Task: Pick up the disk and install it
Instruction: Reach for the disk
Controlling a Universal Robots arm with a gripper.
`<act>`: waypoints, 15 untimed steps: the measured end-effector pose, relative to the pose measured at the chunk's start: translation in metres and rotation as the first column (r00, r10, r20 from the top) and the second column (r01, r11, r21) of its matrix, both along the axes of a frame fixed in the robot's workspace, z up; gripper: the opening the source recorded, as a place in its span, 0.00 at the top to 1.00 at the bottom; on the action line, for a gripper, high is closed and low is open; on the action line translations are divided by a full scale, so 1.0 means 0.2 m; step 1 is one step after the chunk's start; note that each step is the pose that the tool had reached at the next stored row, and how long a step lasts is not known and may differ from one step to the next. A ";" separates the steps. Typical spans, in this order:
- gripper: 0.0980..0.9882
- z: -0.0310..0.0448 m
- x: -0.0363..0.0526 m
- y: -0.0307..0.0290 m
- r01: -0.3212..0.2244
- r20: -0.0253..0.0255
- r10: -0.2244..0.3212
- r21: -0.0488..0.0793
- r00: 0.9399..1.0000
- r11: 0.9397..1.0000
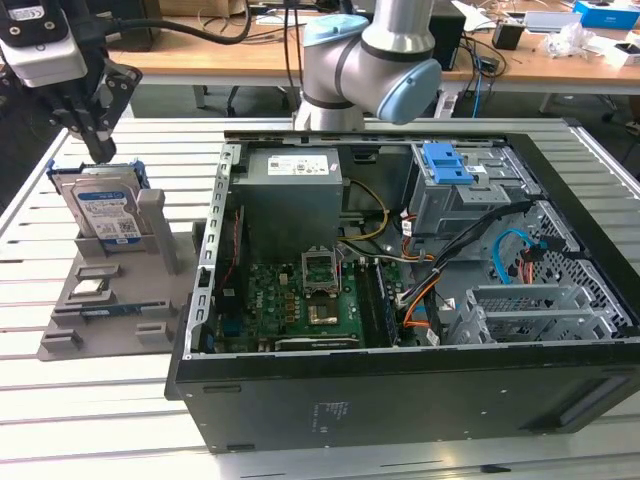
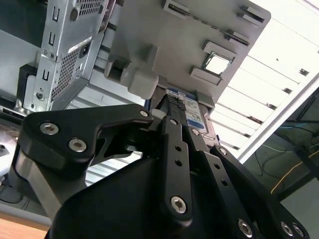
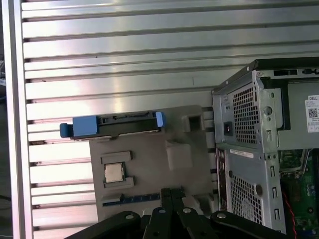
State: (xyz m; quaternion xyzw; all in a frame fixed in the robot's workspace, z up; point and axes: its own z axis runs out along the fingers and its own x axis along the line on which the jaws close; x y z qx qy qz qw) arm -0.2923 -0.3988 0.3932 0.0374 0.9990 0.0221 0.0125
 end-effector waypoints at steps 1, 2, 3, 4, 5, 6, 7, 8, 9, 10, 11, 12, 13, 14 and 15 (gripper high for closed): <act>0.99 0.000 -0.016 0.000 0.000 0.000 0.000 0.000 1.000 1.000; 0.99 0.000 -0.023 0.000 0.000 0.000 0.000 0.000 1.000 1.000; 0.99 0.000 -0.030 0.000 0.000 0.000 0.000 0.000 1.000 1.000; 0.99 0.000 -0.037 0.000 0.000 0.000 0.000 0.000 1.000 1.000; 0.99 0.000 -0.044 0.000 0.000 0.000 0.000 0.000 1.000 1.000; 0.99 0.000 -0.054 0.000 0.000 0.000 0.000 0.000 1.000 1.000; 0.99 0.000 -0.064 0.000 0.000 0.000 0.000 0.000 1.000 1.000; 0.99 0.000 -0.071 0.000 0.000 0.000 0.000 0.000 1.000 1.000; 0.99 0.000 -0.081 0.000 0.000 0.000 0.000 0.000 1.000 1.000; 0.99 0.000 -0.089 0.000 0.000 0.000 0.000 0.000 1.000 1.000; 0.99 0.000 -0.100 0.000 0.000 0.000 0.000 0.000 1.000 1.000; 0.99 0.000 -0.111 0.000 0.000 0.000 0.000 0.000 1.000 1.000; 0.99 -0.001 -0.126 0.000 0.000 0.000 0.000 0.000 1.000 1.000; 0.99 -0.001 -0.146 0.000 0.000 0.000 0.000 0.000 1.000 1.000; 0.99 -0.001 -0.167 0.000 0.000 0.000 0.000 0.000 1.000 1.000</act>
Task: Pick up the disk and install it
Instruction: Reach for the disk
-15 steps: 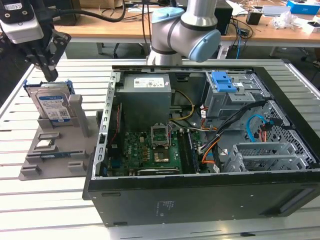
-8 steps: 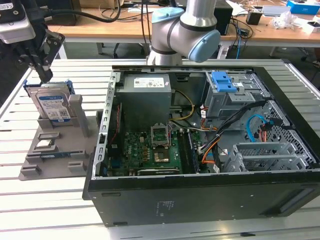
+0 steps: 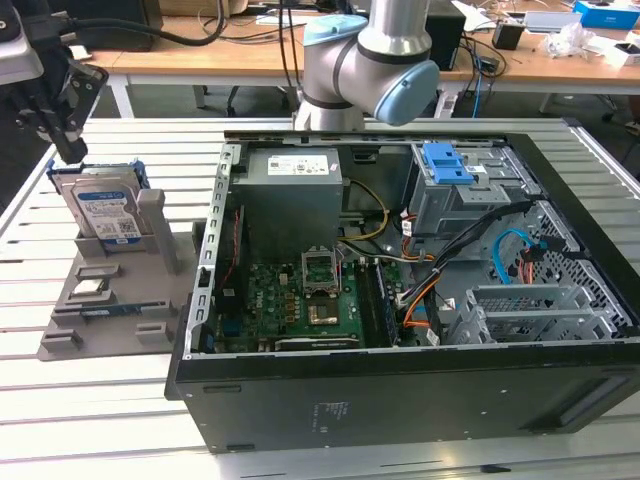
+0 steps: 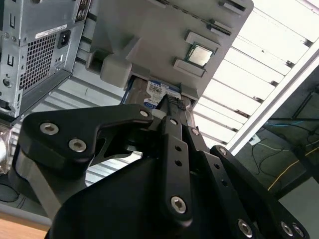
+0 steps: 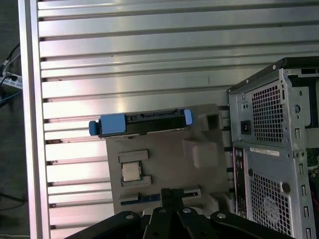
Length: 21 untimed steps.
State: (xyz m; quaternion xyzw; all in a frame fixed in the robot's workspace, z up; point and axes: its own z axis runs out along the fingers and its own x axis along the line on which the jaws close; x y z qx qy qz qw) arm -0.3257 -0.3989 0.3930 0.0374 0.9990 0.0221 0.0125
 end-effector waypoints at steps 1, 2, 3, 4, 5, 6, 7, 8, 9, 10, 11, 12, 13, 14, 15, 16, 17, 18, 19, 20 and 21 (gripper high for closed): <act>0.99 -0.001 -0.019 0.000 0.000 0.000 0.000 0.000 1.000 1.000; 0.99 -0.001 -0.029 0.000 0.000 0.000 0.000 0.000 1.000 1.000; 0.99 -0.001 -0.045 0.000 0.000 0.000 0.000 0.000 1.000 1.000; 0.99 -0.001 -0.059 0.000 0.000 0.000 0.000 0.000 1.000 1.000; 0.99 -0.001 -0.071 0.000 0.000 0.000 0.000 0.000 1.000 1.000; 0.99 -0.001 -0.083 0.000 0.000 0.000 0.000 0.000 1.000 1.000; 0.99 -0.001 -0.092 0.000 0.000 0.000 0.000 0.000 1.000 1.000; 0.99 -0.001 -0.107 0.000 0.000 0.000 0.000 0.000 1.000 1.000; 0.99 -0.001 -0.128 0.000 0.000 0.000 0.000 0.000 1.000 1.000; 0.99 -0.001 -0.150 0.000 0.000 0.000 0.000 0.000 1.000 1.000; 0.99 -0.002 -0.165 0.000 0.000 0.000 0.000 0.000 1.000 1.000; 0.99 -0.002 -0.174 0.000 0.000 0.000 0.000 0.000 1.000 1.000; 0.99 -0.002 -0.183 0.000 0.000 0.000 0.000 0.000 1.000 1.000; 0.99 -0.002 -0.191 0.000 0.000 0.000 0.000 0.000 1.000 1.000; 0.99 -0.002 -0.194 0.000 0.000 0.000 0.000 0.000 1.000 1.000; 0.99 -0.002 -0.195 0.000 0.000 0.000 0.000 0.000 1.000 1.000; 0.99 -0.002 -0.195 0.000 0.000 0.000 0.000 0.000 1.000 1.000; 0.99 -0.002 -0.196 0.000 0.000 0.000 0.000 0.000 1.000 1.000; 0.99 -0.002 -0.196 0.000 0.000 0.000 0.000 0.000 1.000 1.000; 0.99 -0.002 -0.196 0.000 0.000 0.000 0.000 0.000 1.000 1.000; 0.99 -0.002 -0.197 0.000 0.000 0.000 0.000 0.000 1.000 1.000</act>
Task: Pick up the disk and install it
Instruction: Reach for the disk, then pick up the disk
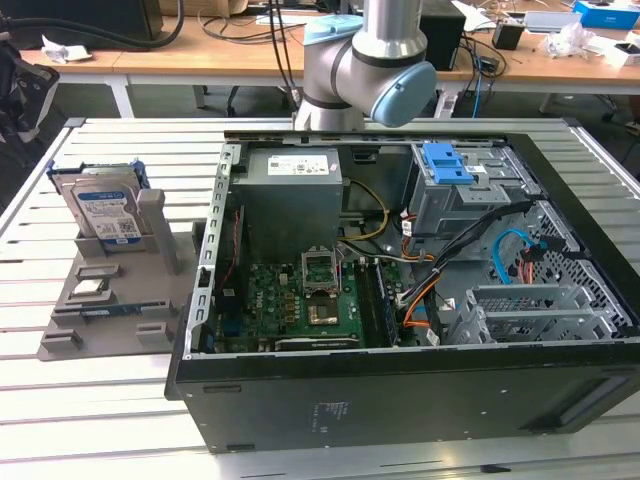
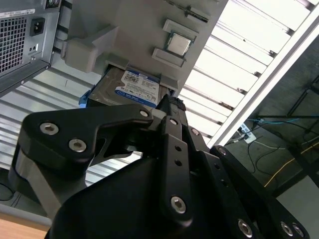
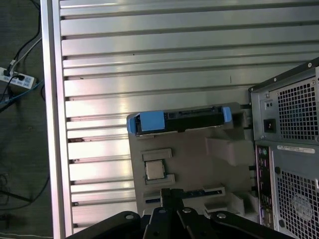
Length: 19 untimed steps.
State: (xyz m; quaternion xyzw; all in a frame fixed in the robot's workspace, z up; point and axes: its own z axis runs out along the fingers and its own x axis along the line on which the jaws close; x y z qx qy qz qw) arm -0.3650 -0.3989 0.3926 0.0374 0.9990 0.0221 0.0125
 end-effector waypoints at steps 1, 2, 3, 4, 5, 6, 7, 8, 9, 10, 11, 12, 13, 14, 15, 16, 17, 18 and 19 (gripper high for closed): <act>0.99 0.000 0.000 0.000 0.000 0.000 0.000 0.000 1.000 1.000; 0.99 0.000 0.000 0.000 0.000 0.000 0.000 0.000 1.000 1.000; 0.99 0.000 0.000 0.000 0.000 0.000 0.000 0.000 1.000 1.000; 0.99 0.000 0.000 0.000 0.000 0.000 0.000 0.000 1.000 1.000; 0.99 0.000 -0.001 0.000 0.000 0.000 0.000 0.000 1.000 1.000; 0.99 0.000 -0.001 0.000 0.000 0.000 0.000 0.000 1.000 1.000; 0.99 0.000 -0.001 0.000 0.000 0.000 0.000 0.000 1.000 1.000; 0.99 0.000 -0.001 0.000 0.000 0.000 0.000 0.000 1.000 1.000; 0.99 0.000 -0.001 0.000 -0.002 0.000 0.002 0.000 1.000 1.000; 0.99 0.000 -0.002 0.000 -0.016 0.000 0.016 0.000 1.000 1.000; 0.99 0.000 -0.002 0.000 -0.041 0.000 0.041 0.000 0.999 0.999; 0.99 0.000 -0.001 0.000 -0.058 0.000 0.058 0.000 0.998 0.998; 0.99 0.000 -0.001 0.000 -0.085 0.000 0.085 -0.002 0.996 0.996; 0.99 0.000 -0.001 0.000 -0.105 0.000 0.105 -0.003 0.994 0.994; 0.99 0.000 -0.001 0.000 -0.124 0.000 0.124 -0.004 0.992 0.992; 0.99 0.000 -0.001 0.000 -0.148 0.000 0.148 -0.004 0.989 0.989; 0.99 0.000 -0.001 0.000 -0.173 0.000 0.173 -0.004 0.985 0.985; 0.99 0.000 -0.001 0.000 -0.192 0.000 0.192 -0.004 0.981 0.981; 0.99 0.000 -0.001 0.000 -0.204 0.000 0.204 -0.004 0.979 0.979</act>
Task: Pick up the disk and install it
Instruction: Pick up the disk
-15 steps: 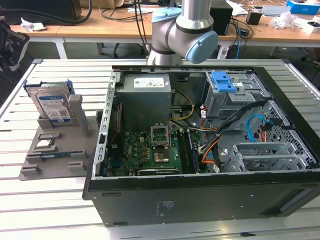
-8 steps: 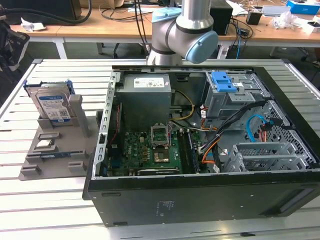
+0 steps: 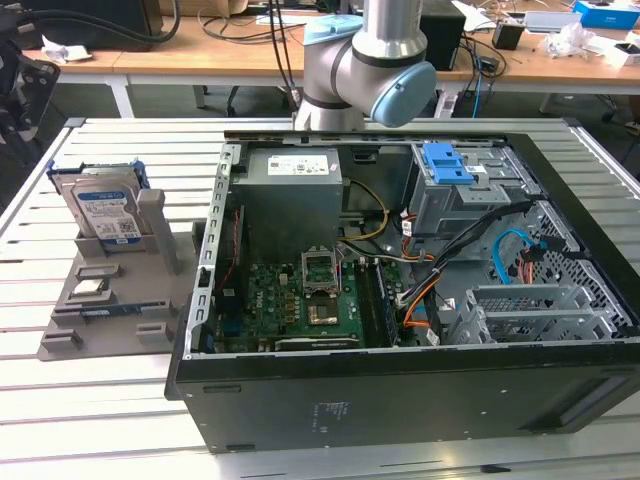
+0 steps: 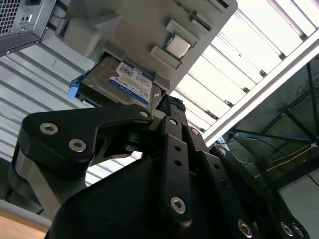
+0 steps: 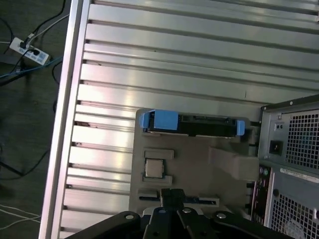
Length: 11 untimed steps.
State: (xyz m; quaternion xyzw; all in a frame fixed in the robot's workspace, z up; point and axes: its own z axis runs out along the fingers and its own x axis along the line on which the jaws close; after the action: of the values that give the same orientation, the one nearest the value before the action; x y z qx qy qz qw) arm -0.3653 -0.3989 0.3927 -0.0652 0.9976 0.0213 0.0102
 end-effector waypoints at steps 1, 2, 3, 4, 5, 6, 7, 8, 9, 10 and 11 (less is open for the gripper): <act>0.99 0.000 0.000 0.000 -0.009 0.000 0.009 0.000 1.000 1.000; 0.99 0.000 0.000 0.000 -0.019 0.000 0.019 0.000 1.000 1.000; 0.99 0.000 0.000 0.000 -0.028 0.000 0.028 0.000 1.000 1.000; 0.99 0.000 0.000 0.000 -0.043 0.000 0.043 0.000 0.999 0.999; 0.99 0.000 0.000 0.000 -0.056 0.000 0.056 0.000 0.998 0.998; 0.99 0.000 0.000 0.000 -0.064 0.000 0.064 0.000 0.998 0.998; 0.99 0.000 0.000 0.000 -0.076 0.000 0.076 0.000 0.997 0.997; 0.99 0.000 0.000 0.000 -0.098 0.000 0.098 0.000 0.995 0.995; 0.99 0.000 0.000 0.000 -0.116 0.000 0.116 0.000 0.993 0.993; 0.99 0.000 0.000 0.000 -0.128 0.000 0.128 0.000 0.992 0.992; 0.99 0.000 0.000 0.000 -0.138 0.000 0.138 0.000 0.990 0.990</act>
State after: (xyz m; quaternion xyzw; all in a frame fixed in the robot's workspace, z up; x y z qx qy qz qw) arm -0.3653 -0.3988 0.3926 -0.1342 0.9907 0.0219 0.0088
